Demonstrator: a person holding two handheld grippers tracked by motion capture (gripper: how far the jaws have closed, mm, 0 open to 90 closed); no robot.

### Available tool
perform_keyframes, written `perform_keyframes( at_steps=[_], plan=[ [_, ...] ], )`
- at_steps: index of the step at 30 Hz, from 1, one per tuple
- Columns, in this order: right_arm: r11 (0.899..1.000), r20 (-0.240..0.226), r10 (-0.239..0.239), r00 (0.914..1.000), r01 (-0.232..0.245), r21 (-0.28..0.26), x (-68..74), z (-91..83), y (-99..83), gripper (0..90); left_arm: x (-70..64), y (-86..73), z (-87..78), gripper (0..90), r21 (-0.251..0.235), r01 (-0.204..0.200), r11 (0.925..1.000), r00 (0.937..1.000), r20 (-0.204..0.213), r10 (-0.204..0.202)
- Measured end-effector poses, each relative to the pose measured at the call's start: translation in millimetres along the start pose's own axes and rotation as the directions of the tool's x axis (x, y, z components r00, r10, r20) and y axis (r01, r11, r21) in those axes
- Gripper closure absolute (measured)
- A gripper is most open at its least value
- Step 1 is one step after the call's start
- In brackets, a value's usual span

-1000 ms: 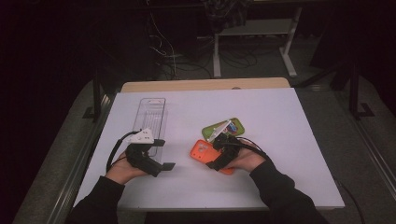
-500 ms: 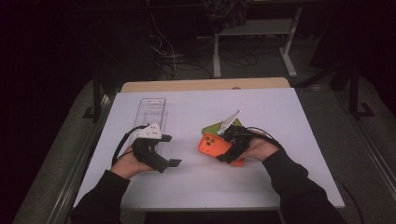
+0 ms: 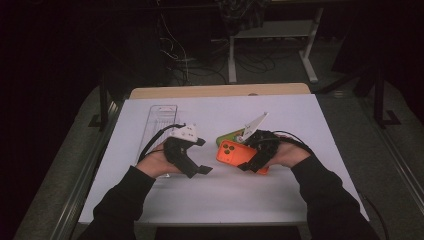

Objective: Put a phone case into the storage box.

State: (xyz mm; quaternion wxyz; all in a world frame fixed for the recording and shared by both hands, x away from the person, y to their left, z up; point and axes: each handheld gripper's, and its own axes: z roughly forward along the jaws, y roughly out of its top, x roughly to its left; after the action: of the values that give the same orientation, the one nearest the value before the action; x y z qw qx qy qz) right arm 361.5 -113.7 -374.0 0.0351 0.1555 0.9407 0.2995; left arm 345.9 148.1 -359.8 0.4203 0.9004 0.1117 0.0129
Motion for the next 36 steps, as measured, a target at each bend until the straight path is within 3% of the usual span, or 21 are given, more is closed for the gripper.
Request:
perform_keyframes(
  at_steps=[5, 7, 11, 20, 23, 29, 36],
  plan=[
    [0.999, -0.024, -0.034, 0.9991, 0.034, 0.009, 2.4, 0.4, 1.3, 15.0, 2.4, 12.7, 10.8, 1.6, 0.018, -0.041, 0.999, 0.998, 0.05, 0.04],
    [0.999, -0.034, -0.036, 0.9988, 0.036, 0.008, 3.4, 1.5, 1.4, 15.0, 4.2, 15.6, 13.8, 1.6, 0.014, -0.039, 0.9991, 0.9973, 0.062, 0.039],
    [0.998, -0.046, -0.056, 0.9974, 0.057, 0.019, 5.9, 2.9, 1.0, 15.0, 6.6, 17.3, 18.9, 1.6, 0.023, -0.042, 0.9989, 0.996, 0.081, 0.04],
    [0.995, -0.057, -0.089, 0.9944, 0.091, 0.028, 10.9, 3.5, 1.2, 15.0, 11.4, 18.6, 30.7, 1.6, 0.074, -0.093, 0.9929, 0.9888, 0.123, 0.083],
    [0.994, -0.073, -0.11, 0.9912, 0.111, 0.016, 13.9, 3.5, 2.6, 15.0, 8.9, 20.5, 33.0, 1.6, 0.079, -0.105, 0.9913, 0.988, 0.121, 0.095],
    [0.99, -0.084, -0.139, 0.9867, 0.141, 0.018, 20.1, 5.7, 5.5, 15.0, 3.0, 21.4, 36.8, 1.5, 0.098, -0.136, 0.9858, 0.9804, 0.156, 0.12],
    [0.986, -0.087, -0.169, 0.9818, 0.17, 0.0, 22.6, 4.9, 7.8, 15.0, 0.4, 19.8, 42.3, 1.5, 0.131, -0.152, 0.9797, 0.9783, 0.162, 0.13]
  ],
)
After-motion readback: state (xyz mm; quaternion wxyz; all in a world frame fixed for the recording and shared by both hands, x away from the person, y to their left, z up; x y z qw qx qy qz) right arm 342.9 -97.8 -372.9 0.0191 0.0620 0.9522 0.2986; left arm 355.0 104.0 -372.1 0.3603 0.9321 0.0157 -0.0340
